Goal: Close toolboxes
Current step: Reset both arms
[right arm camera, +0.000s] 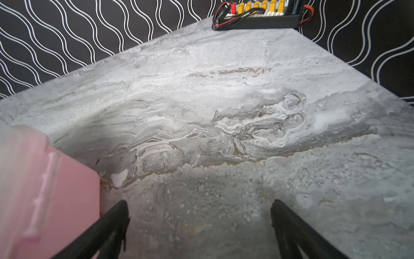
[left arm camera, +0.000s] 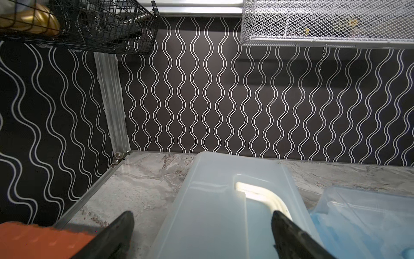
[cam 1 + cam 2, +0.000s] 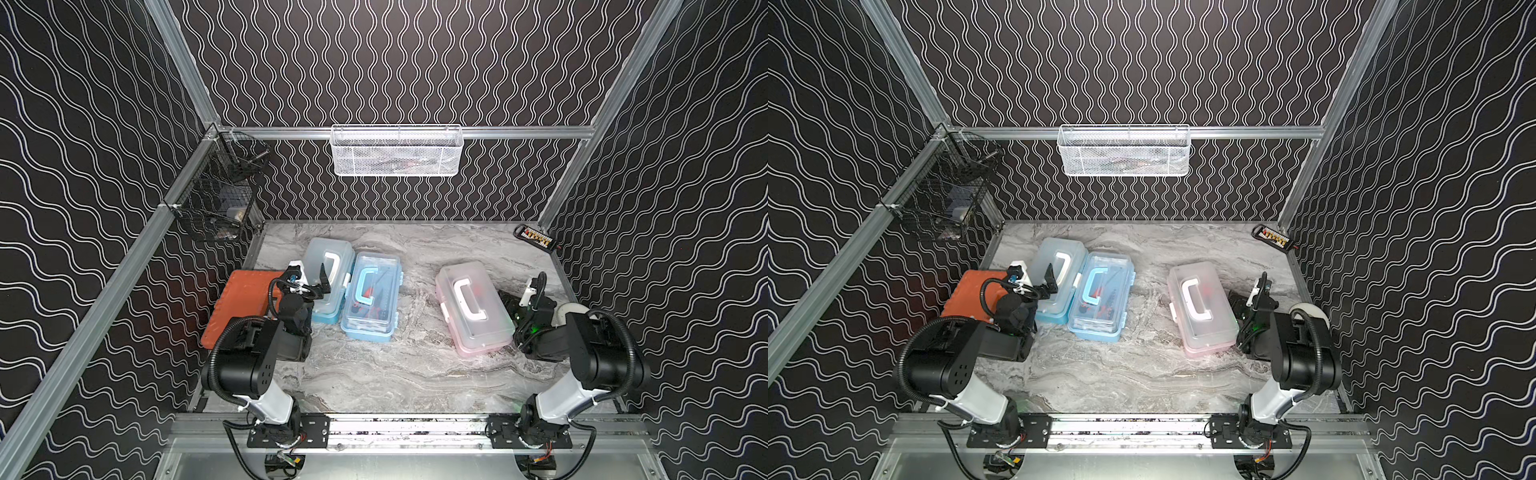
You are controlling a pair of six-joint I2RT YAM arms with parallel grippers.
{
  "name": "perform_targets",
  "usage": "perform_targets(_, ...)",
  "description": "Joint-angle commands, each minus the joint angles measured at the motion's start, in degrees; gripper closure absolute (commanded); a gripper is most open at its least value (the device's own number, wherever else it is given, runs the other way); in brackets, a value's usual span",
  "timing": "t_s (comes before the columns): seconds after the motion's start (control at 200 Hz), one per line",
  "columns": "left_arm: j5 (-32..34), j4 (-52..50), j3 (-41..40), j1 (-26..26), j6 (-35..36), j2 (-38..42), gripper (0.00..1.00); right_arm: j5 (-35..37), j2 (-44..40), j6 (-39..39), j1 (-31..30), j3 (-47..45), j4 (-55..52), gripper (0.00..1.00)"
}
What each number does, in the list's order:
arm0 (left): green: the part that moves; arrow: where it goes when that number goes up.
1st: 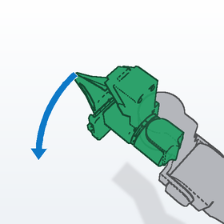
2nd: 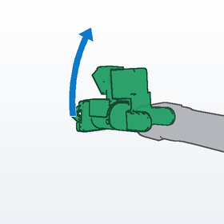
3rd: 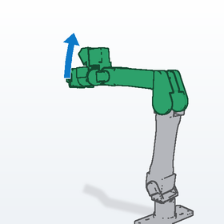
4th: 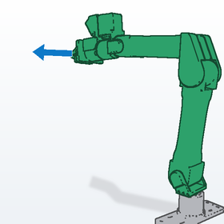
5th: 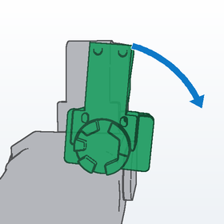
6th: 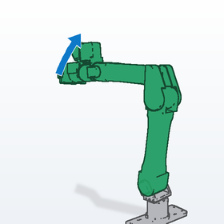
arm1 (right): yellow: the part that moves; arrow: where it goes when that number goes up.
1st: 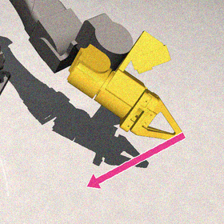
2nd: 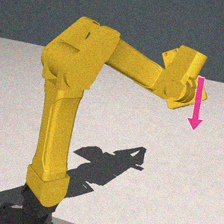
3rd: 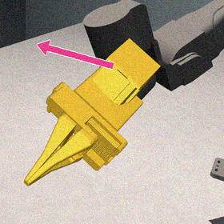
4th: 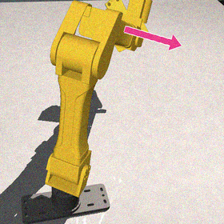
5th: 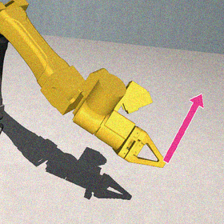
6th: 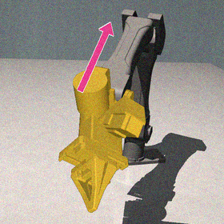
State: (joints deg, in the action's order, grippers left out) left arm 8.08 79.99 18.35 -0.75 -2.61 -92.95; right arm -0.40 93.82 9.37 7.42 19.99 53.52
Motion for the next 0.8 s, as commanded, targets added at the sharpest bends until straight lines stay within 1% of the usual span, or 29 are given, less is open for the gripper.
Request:
perform_targets(0.0, -3.6, -16.28, 0.05, -0.04, 0.99, -1.33, 0.01, 0.43, 1.46, -1.11, -1.03, 0.86, 6.53, 0.01)
perform_targets(0.035, -4.27, -17.64, 0.59, -0.07, 1.48, -1.26, 0.01, 2.17, 1.69, -1.54, -1.99, 1.09, 6.56, 0.01)
perform_targets(0.085, -5.03, -18.51, 1.26, -0.04, 1.81, -1.38, 0.01, 3.26, 0.48, -1.63, -2.47, 2.41, 1.35, 0.01)
perform_targets(0.125, -5.0, -19.89, 1.61, -0.04, 1.82, -1.18, 0.01, 3.97, 0.12, -1.76, -2.88, 2.77, -0.05, 0.01)
perform_targets(0.235, -5.88, -19.52, 1.58, -0.04, 2.08, -1.32, 0.01, 4.11, 1.66, -2.05, -3.03, 1.67, 5.04, 0.01)
perform_targets(0.32, -6.8, -20.04, 1.91, -0.04, 2.45, -1.4, 0.01, 4.16, 0.91, -1.9, -3.03, 2.24, 2.45, 0.0)
perform_targets(0.411, -7.81, -20.68, 2.39, -0.11, 2.69, -1.49, 0.01, 4.06, 1.45, -1.98, -3.03, 1.82, 4.3, 0.0)
perform_targets(0.796, -7.97, -21.6, 2.87, -0.14, 2.88, -1.6, 0.01, 4.27, 1.2, -1.98, -3.11, 1.98, 3.7, 0.01)
